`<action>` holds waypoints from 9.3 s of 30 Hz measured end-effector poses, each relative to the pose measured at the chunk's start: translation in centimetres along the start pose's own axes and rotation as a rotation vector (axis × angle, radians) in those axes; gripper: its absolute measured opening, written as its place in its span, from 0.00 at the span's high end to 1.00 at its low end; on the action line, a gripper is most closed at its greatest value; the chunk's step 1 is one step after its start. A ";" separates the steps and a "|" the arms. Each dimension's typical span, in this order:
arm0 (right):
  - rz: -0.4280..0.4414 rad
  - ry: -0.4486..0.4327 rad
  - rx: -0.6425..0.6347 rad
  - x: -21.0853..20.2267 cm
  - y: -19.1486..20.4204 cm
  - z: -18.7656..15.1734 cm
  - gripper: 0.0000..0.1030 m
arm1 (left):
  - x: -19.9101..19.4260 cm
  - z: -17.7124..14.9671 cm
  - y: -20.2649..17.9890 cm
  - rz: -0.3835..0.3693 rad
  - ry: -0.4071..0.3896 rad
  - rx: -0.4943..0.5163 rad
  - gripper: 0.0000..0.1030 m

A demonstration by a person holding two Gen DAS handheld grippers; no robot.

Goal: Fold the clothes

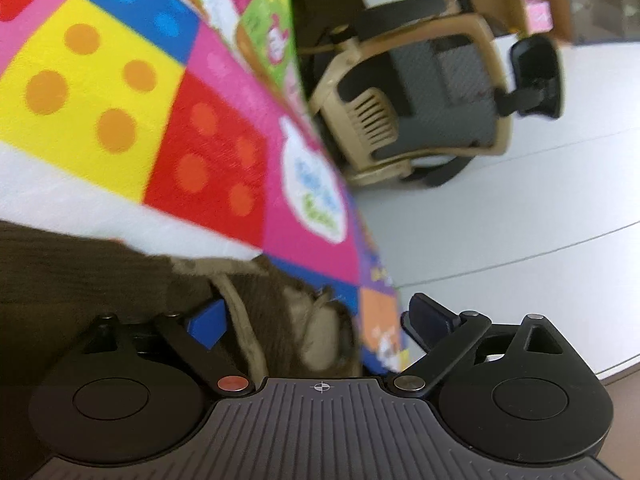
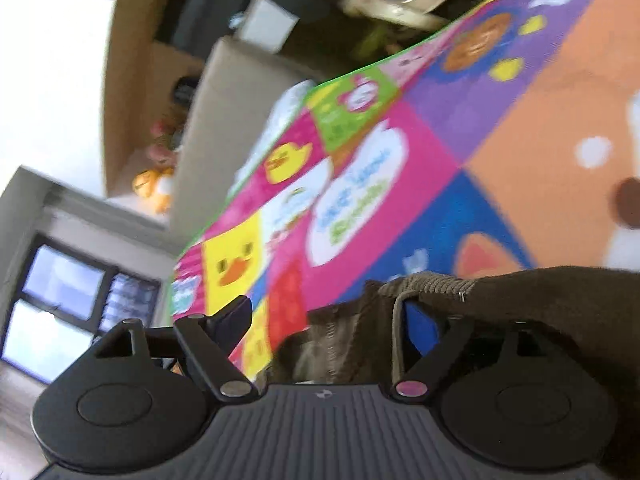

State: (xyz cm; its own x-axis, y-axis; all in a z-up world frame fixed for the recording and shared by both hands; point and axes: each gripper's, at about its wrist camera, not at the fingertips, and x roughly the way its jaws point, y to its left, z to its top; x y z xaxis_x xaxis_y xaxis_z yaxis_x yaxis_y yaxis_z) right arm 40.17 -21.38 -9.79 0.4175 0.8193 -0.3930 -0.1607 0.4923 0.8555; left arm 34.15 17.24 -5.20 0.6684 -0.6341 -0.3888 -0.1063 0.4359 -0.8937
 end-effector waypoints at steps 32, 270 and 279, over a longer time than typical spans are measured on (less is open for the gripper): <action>0.341 -0.805 -1.015 -37.9 33.7 -24.8 0.27 | -31.2 -25.5 -29.6 -0.390 -0.625 0.884 0.05; -0.431 0.189 -1.668 16.7 24.6 -26.2 0.96 | -25.1 -10.0 0.5 0.406 -0.403 0.407 0.00; -0.255 0.058 -1.259 8.2 24.3 -19.7 0.88 | -19.3 -10.9 1.0 0.508 -0.227 0.542 0.02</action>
State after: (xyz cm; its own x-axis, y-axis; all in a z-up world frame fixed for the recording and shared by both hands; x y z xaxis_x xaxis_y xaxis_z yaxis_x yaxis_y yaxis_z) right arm 22.03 3.07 1.10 0.5267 0.6575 -0.5388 -0.8255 0.5468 -0.1397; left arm 13.15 22.93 -0.99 0.7747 -0.1521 -0.6137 -0.1043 0.9266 -0.3613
